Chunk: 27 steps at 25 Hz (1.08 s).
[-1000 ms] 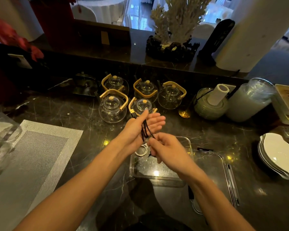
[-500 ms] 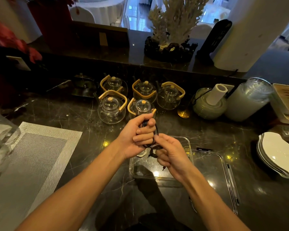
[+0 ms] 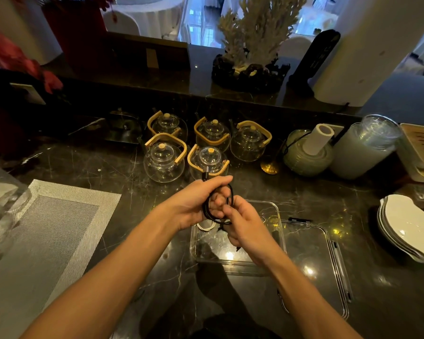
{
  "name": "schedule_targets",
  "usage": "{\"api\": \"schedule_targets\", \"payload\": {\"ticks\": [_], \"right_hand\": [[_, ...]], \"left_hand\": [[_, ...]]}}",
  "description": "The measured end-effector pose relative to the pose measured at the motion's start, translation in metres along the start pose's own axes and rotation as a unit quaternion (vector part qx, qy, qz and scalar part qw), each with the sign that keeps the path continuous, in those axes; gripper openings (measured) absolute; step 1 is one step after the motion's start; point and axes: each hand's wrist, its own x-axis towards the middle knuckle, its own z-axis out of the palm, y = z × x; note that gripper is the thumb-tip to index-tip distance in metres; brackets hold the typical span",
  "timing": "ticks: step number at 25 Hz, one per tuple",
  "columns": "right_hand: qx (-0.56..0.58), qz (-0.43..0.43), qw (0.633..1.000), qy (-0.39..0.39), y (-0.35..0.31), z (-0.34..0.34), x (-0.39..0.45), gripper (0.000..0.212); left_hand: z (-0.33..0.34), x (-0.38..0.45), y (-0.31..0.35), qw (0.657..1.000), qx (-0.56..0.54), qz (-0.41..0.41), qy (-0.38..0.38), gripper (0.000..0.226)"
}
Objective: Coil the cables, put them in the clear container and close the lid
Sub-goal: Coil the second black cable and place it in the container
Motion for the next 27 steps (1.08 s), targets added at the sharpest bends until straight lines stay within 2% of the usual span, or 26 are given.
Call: {"api": "schedule_targets", "payload": {"ticks": [3,7,10,12,16,19,21,23,25,27], "right_hand": [[-0.040,-0.017,0.999,0.012,0.001,0.001,-0.001,0.012],[0.012,-0.005,1.000,-0.026,0.002,-0.002,-0.002,0.012],[0.034,-0.007,0.997,-0.062,-0.001,-0.014,-0.005,0.012],[0.006,-0.009,0.997,-0.070,-0.005,-0.021,-0.007,0.014],[-0.110,0.017,0.992,-0.054,-0.013,-0.025,-0.004,0.024],[-0.148,0.036,0.985,-0.078,-0.017,-0.026,-0.002,0.021],[-0.159,0.041,0.982,-0.089,-0.019,-0.026,-0.002,0.023],[-0.155,0.046,0.982,-0.094,-0.021,-0.027,-0.002,0.022],[-0.152,0.040,0.983,-0.097,-0.024,-0.029,-0.003,0.019],[-0.153,0.024,0.984,-0.093,-0.023,-0.034,-0.005,0.024]], "left_hand": [[0.006,-0.001,-0.002,0.999,0.031,0.015,0.035,0.038],[0.011,-0.002,-0.005,0.993,0.081,0.055,0.066,0.041],[0.002,-0.009,-0.002,0.997,0.067,0.034,-0.026,0.041],[-0.007,-0.010,-0.005,0.997,0.061,0.034,-0.045,0.039],[-0.007,-0.005,-0.017,0.987,0.125,0.093,0.033,0.037],[-0.004,0.001,-0.018,0.951,0.254,0.149,0.094,0.050],[-0.006,0.003,-0.016,0.930,0.310,0.172,0.092,0.052],[-0.008,0.003,-0.013,0.924,0.334,0.175,0.066,0.052],[-0.009,0.003,-0.011,0.924,0.336,0.170,0.059,0.050],[-0.010,0.005,-0.012,0.935,0.295,0.178,0.085,0.046]]}}
